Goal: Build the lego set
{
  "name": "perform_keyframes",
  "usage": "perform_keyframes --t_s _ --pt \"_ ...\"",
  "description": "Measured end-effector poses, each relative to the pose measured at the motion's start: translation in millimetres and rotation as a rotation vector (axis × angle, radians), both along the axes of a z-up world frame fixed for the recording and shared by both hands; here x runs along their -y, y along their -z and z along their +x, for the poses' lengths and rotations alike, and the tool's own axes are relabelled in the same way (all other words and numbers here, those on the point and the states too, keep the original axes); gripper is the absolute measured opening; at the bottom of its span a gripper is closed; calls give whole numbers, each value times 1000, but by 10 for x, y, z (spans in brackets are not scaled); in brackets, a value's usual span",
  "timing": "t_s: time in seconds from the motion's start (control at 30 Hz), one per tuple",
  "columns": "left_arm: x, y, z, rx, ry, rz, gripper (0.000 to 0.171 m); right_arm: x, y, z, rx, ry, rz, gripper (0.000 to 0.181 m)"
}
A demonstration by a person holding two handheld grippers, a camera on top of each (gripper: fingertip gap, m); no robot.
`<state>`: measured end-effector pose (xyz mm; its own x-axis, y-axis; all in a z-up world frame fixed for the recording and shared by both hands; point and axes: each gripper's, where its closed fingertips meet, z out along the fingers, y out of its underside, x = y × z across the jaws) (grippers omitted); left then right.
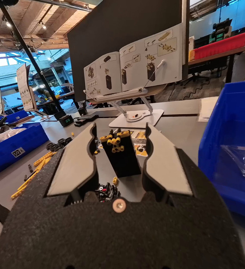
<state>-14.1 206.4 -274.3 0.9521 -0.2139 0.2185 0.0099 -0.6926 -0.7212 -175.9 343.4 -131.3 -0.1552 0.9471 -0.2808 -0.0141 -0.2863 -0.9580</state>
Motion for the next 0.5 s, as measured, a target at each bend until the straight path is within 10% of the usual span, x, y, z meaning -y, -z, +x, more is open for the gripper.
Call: perform_keyframes --t_s 0.5 --pt "-7 -4 -27 8 -18 4 0 -15 -4 2 -4 7 -5 66"
